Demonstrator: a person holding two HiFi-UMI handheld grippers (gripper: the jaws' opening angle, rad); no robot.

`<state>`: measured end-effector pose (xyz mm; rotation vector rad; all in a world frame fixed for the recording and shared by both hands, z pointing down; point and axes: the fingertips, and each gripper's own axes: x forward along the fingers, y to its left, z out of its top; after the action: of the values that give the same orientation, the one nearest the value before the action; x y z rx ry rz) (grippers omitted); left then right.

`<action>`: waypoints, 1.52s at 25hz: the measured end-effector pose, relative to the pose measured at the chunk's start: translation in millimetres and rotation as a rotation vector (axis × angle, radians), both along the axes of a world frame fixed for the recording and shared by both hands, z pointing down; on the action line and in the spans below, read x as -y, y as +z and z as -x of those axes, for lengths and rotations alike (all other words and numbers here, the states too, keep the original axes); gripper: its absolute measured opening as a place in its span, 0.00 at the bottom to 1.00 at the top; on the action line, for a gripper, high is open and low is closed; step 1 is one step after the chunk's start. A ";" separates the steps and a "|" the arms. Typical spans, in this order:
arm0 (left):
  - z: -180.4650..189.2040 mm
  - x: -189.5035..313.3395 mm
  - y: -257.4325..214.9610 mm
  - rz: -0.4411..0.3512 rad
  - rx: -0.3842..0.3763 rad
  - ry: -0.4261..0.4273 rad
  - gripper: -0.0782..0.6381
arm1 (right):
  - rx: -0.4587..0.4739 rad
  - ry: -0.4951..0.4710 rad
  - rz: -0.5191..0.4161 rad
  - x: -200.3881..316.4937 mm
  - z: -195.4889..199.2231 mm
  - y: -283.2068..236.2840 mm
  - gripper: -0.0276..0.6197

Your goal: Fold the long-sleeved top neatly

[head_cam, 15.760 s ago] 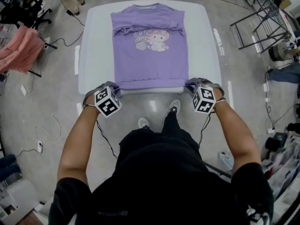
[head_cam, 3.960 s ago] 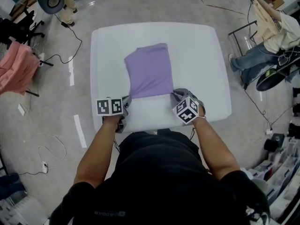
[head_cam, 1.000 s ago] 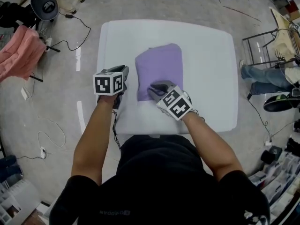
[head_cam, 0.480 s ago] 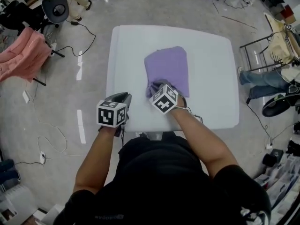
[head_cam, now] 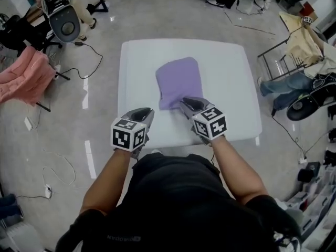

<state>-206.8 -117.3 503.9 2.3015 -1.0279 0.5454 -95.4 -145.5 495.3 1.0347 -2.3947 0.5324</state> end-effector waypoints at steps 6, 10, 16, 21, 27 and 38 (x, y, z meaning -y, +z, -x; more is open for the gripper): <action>-15.1 -10.1 -21.2 -0.042 -0.031 -0.049 0.17 | 0.081 0.080 -0.024 -23.9 -54.0 -26.2 0.11; -31.7 -22.2 -26.7 -0.041 -0.062 -0.086 0.16 | 0.131 0.088 -0.055 -39.4 -82.1 -45.8 0.07; -51.2 -42.2 -40.5 -0.107 -0.033 -0.114 0.12 | 0.167 0.095 -0.116 -49.1 -118.0 -62.7 0.05; -59.1 -54.2 -55.0 -0.166 -0.040 -0.138 0.12 | 0.271 0.125 -0.089 -56.3 -141.2 -66.6 0.05; -55.4 -62.2 -72.8 -0.236 -0.017 -0.177 0.12 | 0.267 0.156 -0.072 -69.6 -165.6 -62.1 0.05; -55.0 -70.4 -69.8 -0.215 -0.003 -0.238 0.12 | 0.234 0.170 -0.083 -88.1 -189.7 -55.0 0.05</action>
<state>-151.8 -46.8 434.1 2.3137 -1.3955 0.3494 94.4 -57.3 440.3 1.2833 -2.5639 0.6493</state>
